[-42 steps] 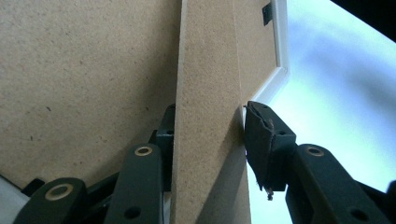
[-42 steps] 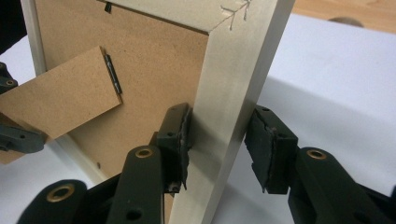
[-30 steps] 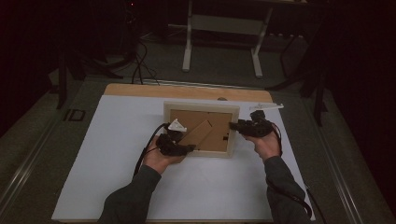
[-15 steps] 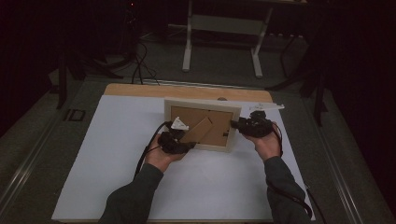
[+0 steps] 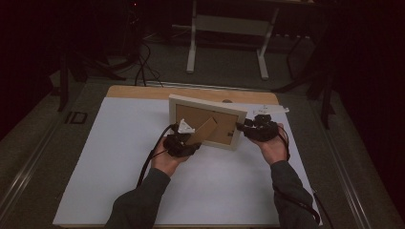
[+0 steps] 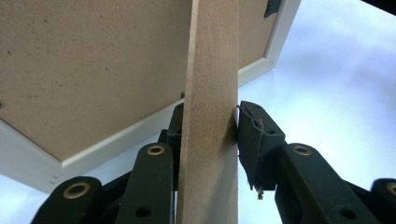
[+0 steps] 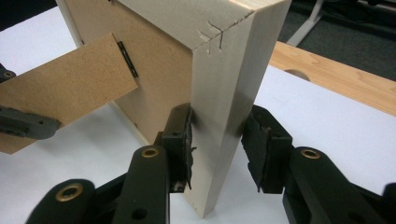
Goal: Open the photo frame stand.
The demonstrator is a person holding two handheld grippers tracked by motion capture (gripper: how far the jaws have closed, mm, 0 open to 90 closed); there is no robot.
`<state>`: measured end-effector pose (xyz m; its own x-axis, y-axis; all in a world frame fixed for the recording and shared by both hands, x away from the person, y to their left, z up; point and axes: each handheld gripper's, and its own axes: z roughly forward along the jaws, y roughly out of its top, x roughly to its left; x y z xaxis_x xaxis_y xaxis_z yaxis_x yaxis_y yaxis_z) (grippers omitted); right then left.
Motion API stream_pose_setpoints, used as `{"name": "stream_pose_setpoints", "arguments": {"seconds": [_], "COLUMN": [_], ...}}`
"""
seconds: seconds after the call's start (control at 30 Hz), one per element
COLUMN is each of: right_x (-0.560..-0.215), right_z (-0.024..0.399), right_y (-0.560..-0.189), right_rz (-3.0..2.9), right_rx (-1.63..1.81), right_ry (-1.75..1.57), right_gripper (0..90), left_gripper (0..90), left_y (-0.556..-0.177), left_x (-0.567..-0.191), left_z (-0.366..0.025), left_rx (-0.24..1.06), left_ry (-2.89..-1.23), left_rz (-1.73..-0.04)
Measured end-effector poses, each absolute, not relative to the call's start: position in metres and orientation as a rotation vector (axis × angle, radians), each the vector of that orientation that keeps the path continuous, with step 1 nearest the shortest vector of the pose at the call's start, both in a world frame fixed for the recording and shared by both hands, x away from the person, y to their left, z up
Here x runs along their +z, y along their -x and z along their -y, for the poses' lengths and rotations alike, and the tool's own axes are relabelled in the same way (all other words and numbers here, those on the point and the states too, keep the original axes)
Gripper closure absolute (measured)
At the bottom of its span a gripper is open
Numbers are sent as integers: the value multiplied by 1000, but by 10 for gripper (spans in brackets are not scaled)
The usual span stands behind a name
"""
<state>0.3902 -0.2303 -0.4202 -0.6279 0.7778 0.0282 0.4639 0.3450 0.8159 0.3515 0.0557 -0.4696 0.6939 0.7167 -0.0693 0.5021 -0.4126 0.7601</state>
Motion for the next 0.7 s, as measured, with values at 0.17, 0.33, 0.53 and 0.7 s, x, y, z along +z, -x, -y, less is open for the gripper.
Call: {"name": "stream_pose_setpoints", "arguments": {"seconds": [0.17, 0.33, 0.53, 0.7], "right_x": [-420, -422, -422, -423], "right_z": [230, 231, 232, 233], "right_y": [-388, -386, -383, -378], "right_rz": [-2227, -2219, -2221, -2221], "right_rx": [1152, 1141, 1159, 1175], "right_ry": [-1082, -1061, -1052, -1043], "right_gripper": [631, 632, 630, 627], "left_gripper": [694, 698, 695, 694], "left_y": [-355, -358, -356, -354], "left_x": [-474, -478, -479, -481], "left_z": [-52, -52, -51, -51], "left_rx": [343, 343, 355, 347], "left_ry": [-2085, -2087, -2105, -2113], "left_rz": [-938, -916, -898, -892]}}
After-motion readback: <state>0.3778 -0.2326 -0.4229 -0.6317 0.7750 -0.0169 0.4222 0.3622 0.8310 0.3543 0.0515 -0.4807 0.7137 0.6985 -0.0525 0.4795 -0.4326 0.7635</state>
